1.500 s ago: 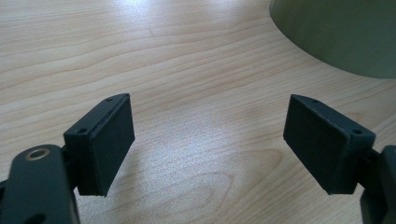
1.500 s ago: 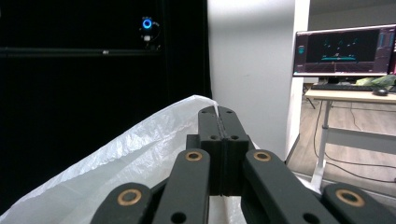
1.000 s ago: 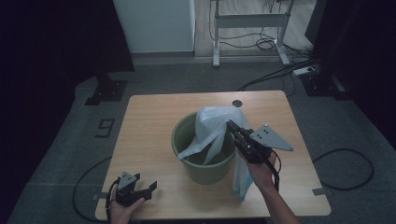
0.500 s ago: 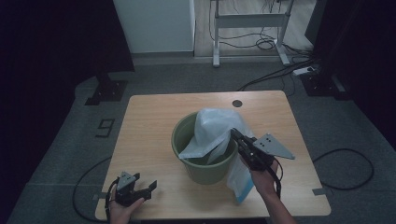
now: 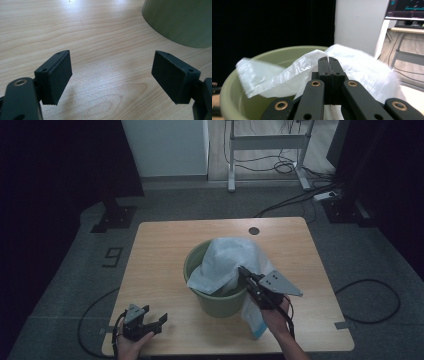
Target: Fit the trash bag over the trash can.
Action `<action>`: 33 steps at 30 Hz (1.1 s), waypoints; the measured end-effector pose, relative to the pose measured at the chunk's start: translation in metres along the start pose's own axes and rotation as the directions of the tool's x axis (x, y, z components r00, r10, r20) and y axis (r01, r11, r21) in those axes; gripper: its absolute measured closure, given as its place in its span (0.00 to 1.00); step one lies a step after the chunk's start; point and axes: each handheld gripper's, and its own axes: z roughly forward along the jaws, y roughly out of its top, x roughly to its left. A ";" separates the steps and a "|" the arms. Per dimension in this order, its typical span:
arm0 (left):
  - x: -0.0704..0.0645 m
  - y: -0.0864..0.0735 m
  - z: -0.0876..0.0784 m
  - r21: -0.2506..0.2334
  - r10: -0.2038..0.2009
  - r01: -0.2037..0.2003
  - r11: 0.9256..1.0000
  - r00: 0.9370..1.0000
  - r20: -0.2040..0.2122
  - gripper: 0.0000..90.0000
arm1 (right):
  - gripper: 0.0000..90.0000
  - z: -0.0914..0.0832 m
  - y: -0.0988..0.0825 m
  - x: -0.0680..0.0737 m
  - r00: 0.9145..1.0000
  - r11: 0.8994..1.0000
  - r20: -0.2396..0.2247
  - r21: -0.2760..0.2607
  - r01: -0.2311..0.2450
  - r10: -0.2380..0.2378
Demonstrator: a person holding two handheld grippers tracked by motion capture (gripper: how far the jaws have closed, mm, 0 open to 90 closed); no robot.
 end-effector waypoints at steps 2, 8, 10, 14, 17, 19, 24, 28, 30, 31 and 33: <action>0.000 0.000 0.000 0.001 0.001 -0.001 1.000 1.000 0.001 0.18 | 0.99 0.003 -0.005 0.003 1.000 1.000 -0.007 0.012 -0.003 0.003; 0.000 0.000 0.000 0.001 0.002 -0.002 1.000 1.000 0.001 0.18 | 0.83 -0.002 -0.009 0.001 0.998 0.999 -0.041 0.014 -0.043 0.043; -0.001 0.000 0.001 0.002 0.002 -0.002 1.000 1.000 0.001 0.18 | 0.68 -0.008 -0.008 0.001 0.998 0.999 -0.034 -0.002 -0.053 0.053; -0.001 0.000 0.002 0.004 0.003 -0.003 1.000 1.000 0.001 0.18 | 0.49 -0.027 -0.009 0.001 0.998 0.997 0.003 -0.039 -0.065 0.065; -0.002 0.000 0.002 0.007 0.007 -0.007 1.000 1.000 0.002 0.18 | 0.41 -0.040 -0.014 0.000 0.997 0.996 0.032 -0.048 -0.075 0.077; -0.002 0.000 0.002 0.006 0.007 -0.007 1.000 1.000 0.001 0.18 | 0.37 -0.048 -0.020 0.000 0.996 0.996 0.039 -0.045 -0.082 0.083; -0.002 0.000 0.002 0.007 0.006 -0.006 1.000 1.000 0.001 0.18 | 0.31 -0.056 -0.033 0.002 0.994 0.996 0.070 -0.035 -0.082 0.084; -0.001 -0.001 0.002 0.006 0.005 -0.005 1.000 1.000 0.000 0.18 | 0.29 -0.062 -0.038 0.002 0.992 0.996 0.096 -0.052 -0.079 0.083; -0.001 -0.001 0.002 0.006 0.005 -0.005 1.000 1.000 0.000 0.18 | 0.28 -0.067 -0.037 0.001 0.991 0.995 0.108 -0.059 -0.079 0.085; -0.001 -0.001 0.002 0.006 0.004 -0.004 1.000 1.000 0.000 0.18 | 0.28 -0.068 -0.037 0.001 0.990 0.995 0.113 -0.060 -0.081 0.087; -0.001 -0.001 0.002 0.006 0.004 -0.004 1.000 1.000 0.000 0.18 | 0.27 -0.073 -0.038 0.000 0.987 0.995 0.136 -0.057 -0.081 0.088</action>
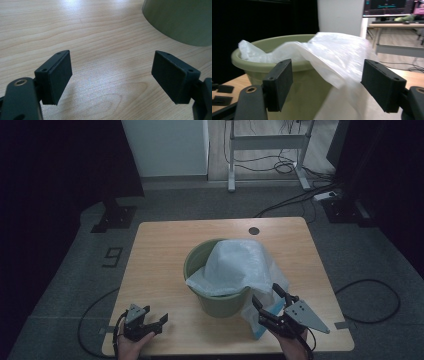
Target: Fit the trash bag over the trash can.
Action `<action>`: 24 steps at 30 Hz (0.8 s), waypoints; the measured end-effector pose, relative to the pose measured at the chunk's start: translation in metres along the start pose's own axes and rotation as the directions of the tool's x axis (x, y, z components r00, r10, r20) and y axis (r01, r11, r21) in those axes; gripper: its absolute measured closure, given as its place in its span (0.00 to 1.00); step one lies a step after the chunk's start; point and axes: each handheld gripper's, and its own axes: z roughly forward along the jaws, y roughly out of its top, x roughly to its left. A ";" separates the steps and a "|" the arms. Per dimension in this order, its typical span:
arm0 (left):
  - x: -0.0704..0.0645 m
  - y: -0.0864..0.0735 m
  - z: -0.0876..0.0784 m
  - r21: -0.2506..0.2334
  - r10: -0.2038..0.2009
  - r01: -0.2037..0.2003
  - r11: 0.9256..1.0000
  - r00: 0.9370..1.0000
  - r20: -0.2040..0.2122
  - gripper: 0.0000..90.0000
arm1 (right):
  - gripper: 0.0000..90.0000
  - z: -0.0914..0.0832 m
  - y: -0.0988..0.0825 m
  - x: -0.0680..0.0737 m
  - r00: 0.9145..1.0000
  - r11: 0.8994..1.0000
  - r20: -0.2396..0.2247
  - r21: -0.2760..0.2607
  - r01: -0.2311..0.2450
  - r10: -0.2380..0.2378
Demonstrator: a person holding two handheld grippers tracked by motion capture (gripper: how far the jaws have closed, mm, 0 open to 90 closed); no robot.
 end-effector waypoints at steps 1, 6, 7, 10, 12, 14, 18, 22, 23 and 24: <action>0.000 0.000 0.000 0.000 0.000 0.000 1.000 1.000 0.000 0.18 | 0.26 -0.002 -0.001 -0.001 1.000 1.000 0.011 0.005 -0.001 0.001; -0.001 0.000 0.001 0.002 0.002 -0.002 1.000 1.000 0.001 0.18 | 0.23 -0.005 -0.015 -0.007 0.998 0.999 0.058 0.050 -0.021 0.018; -0.001 0.000 0.001 0.003 0.002 -0.002 1.000 1.000 0.001 0.18 | 0.23 -0.004 -0.018 -0.008 0.998 0.998 0.065 0.061 -0.029 0.025; -0.002 0.000 0.002 0.005 0.001 -0.001 1.000 1.000 0.002 0.18 | 0.22 0.001 -0.027 -0.009 0.996 0.994 0.080 0.095 -0.049 0.041; -0.002 -0.001 0.002 0.007 0.002 -0.002 1.000 1.000 0.001 0.18 | 0.22 0.006 -0.034 -0.008 0.995 0.991 0.087 0.117 -0.057 0.046; -0.002 -0.001 0.003 0.007 0.003 -0.003 1.000 1.000 0.001 0.18 | 0.21 0.013 -0.040 -0.005 0.993 0.988 0.107 0.137 -0.065 0.050; -0.001 0.000 0.001 0.004 0.002 -0.002 1.000 1.000 0.000 0.18 | 0.22 0.029 -0.053 -0.001 0.988 0.978 0.144 0.192 -0.084 0.056; 0.001 -0.001 0.000 0.001 -0.002 0.002 1.000 1.000 0.000 0.19 | 0.36 0.035 -0.059 -0.001 0.985 0.976 0.167 0.206 -0.073 0.038; 0.001 -0.001 0.000 0.001 -0.002 0.002 1.000 1.000 -0.001 0.19 | 0.43 0.035 -0.059 -0.002 0.984 0.976 0.173 0.207 -0.070 0.034; 0.001 0.000 0.000 0.001 -0.002 0.002 1.000 1.000 -0.001 0.19 | 0.51 0.035 -0.060 -0.003 0.984 0.976 0.175 0.207 -0.066 0.030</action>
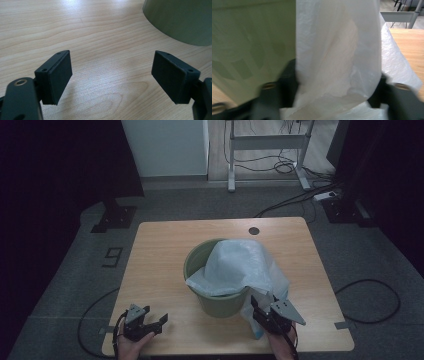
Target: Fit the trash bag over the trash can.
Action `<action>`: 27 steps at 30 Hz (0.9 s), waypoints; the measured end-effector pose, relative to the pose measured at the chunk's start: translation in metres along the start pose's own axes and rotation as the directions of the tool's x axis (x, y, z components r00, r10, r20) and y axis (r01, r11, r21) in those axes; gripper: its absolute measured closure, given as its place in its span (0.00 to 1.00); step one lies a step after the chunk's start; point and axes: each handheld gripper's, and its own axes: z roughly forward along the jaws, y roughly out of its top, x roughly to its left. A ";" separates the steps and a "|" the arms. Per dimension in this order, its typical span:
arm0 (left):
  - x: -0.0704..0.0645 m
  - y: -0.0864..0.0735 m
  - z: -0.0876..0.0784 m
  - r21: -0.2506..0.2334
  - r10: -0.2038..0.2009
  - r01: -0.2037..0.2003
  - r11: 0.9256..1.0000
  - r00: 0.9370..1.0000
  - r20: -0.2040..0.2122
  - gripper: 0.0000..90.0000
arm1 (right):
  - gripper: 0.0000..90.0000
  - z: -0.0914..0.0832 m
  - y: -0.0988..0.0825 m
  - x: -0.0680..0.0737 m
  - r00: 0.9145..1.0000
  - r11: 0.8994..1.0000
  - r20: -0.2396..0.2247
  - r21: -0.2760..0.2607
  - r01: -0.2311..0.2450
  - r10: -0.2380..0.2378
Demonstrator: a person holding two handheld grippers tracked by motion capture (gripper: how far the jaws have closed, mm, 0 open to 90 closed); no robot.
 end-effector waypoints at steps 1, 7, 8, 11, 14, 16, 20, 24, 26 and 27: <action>0.000 0.000 0.000 0.000 0.001 -0.001 1.000 1.000 0.001 0.19 | 0.59 0.000 0.000 -0.002 1.000 1.000 0.001 0.001 0.005 -0.005; -0.001 0.000 0.001 0.003 0.004 -0.004 1.000 1.000 0.001 0.19 | 0.88 -0.002 0.001 -0.011 1.000 1.000 0.014 -0.002 0.028 -0.028; -0.002 0.000 0.001 0.003 0.004 -0.004 1.000 1.000 0.001 0.19 | 0.90 -0.003 0.001 -0.012 0.999 1.000 0.017 -0.005 0.031 -0.030; -0.002 0.001 0.000 -0.002 0.006 -0.006 1.000 1.000 -0.001 0.19 | 0.96 -0.006 0.006 -0.018 0.999 0.999 0.033 -0.023 0.039 -0.038; -0.003 0.004 -0.004 -0.022 0.004 -0.004 1.000 1.000 0.000 0.19 | 0.99 -0.011 0.012 -0.026 0.998 0.998 0.055 -0.051 0.041 -0.038; -0.005 0.008 -0.008 -0.042 -0.001 0.001 0.999 1.000 0.008 0.20 | 0.99 -0.014 0.018 -0.032 0.997 0.997 0.069 -0.072 0.040 -0.036; -0.012 0.017 -0.018 -0.083 -0.009 0.012 0.996 0.999 0.035 0.21 | 0.99 -0.021 0.032 -0.044 0.996 0.992 0.088 -0.121 0.031 -0.020; -0.022 0.031 -0.029 -0.139 -0.008 0.015 0.990 0.999 0.054 0.22 | 0.99 -0.027 0.052 -0.054 0.994 0.984 0.106 -0.177 0.029 -0.010; -0.027 0.037 -0.035 -0.166 0.000 0.010 0.986 0.998 0.056 0.22 | 0.99 -0.030 0.063 -0.057 0.994 0.979 0.108 -0.200 0.038 -0.016; -0.030 0.041 -0.038 -0.174 0.005 0.005 0.985 0.998 0.057 0.22 | 0.99 -0.031 0.068 -0.057 0.994 0.976 0.108 -0.213 0.041 -0.018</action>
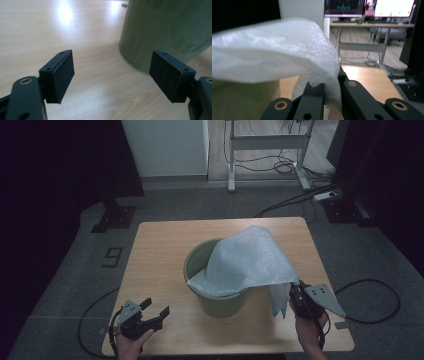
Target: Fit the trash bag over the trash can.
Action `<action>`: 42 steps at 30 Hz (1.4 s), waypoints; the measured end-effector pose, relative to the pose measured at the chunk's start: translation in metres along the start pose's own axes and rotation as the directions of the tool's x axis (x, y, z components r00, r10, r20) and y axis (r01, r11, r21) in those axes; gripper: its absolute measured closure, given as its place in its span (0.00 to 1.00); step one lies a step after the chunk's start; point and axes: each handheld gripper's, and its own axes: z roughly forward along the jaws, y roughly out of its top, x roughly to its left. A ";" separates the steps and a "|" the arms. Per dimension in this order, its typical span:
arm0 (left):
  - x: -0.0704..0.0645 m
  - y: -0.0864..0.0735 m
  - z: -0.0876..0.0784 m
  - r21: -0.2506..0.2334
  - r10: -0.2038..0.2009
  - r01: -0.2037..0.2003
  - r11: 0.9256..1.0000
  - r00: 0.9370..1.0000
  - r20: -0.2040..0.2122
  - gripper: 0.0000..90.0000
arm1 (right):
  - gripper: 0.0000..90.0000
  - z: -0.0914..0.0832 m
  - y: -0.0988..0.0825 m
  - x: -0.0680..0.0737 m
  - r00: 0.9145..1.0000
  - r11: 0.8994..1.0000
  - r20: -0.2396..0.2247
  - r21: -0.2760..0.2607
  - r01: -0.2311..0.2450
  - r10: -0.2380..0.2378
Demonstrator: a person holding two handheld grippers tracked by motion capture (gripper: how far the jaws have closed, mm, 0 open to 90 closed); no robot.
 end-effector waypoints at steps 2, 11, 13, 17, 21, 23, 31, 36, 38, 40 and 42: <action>-0.004 0.007 -0.004 -0.020 0.003 -0.003 1.000 1.000 0.001 0.22 | 0.99 -0.001 0.011 -0.001 1.000 1.000 -0.002 -0.025 0.001 -0.001; -0.030 0.037 -0.016 -0.086 0.059 -0.058 0.995 0.998 0.010 0.23 | 0.99 -0.004 0.050 0.010 0.999 0.994 -0.050 -0.107 0.011 -0.016; -0.035 0.042 -0.017 -0.094 0.073 -0.071 0.993 0.997 0.009 0.23 | 0.99 -0.003 0.057 0.015 0.997 0.993 -0.069 -0.119 0.012 -0.020; -0.039 0.048 -0.017 -0.102 0.082 -0.080 0.992 0.996 0.016 0.23 | 0.99 0.001 0.069 0.031 0.992 0.990 -0.119 -0.138 0.025 -0.041; -0.042 0.050 -0.017 -0.103 0.087 -0.085 0.991 0.996 0.018 0.23 | 0.99 0.005 0.074 0.050 0.981 0.989 -0.172 -0.131 0.063 -0.085; -0.043 0.050 -0.017 -0.104 0.091 -0.089 0.991 0.996 0.019 0.23 | 0.99 0.008 0.073 0.061 0.974 0.990 -0.198 -0.116 0.086 -0.108; -0.049 0.053 -0.016 -0.107 0.106 -0.102 0.989 0.994 0.033 0.24 | 0.99 0.021 0.060 0.090 0.950 0.985 -0.260 -0.039 0.169 -0.173; -0.056 0.057 -0.013 -0.109 0.116 -0.111 0.988 0.992 0.039 0.24 | 0.98 0.025 0.053 0.099 0.938 0.980 -0.289 -0.005 0.197 -0.190; -0.059 0.059 -0.011 -0.116 0.116 -0.112 0.987 0.993 0.037 0.24 | 0.98 0.026 0.052 0.101 0.937 0.980 -0.293 -0.001 0.198 -0.190; -0.063 0.061 -0.011 -0.131 0.117 -0.112 0.985 0.993 0.031 0.23 | 0.98 0.026 0.052 0.101 0.937 0.980 -0.296 0.000 0.197 -0.188; -0.067 0.065 -0.009 -0.150 0.112 -0.109 0.983 0.994 0.016 0.23 | 0.98 0.026 0.052 0.102 0.935 0.980 -0.298 0.000 0.200 -0.191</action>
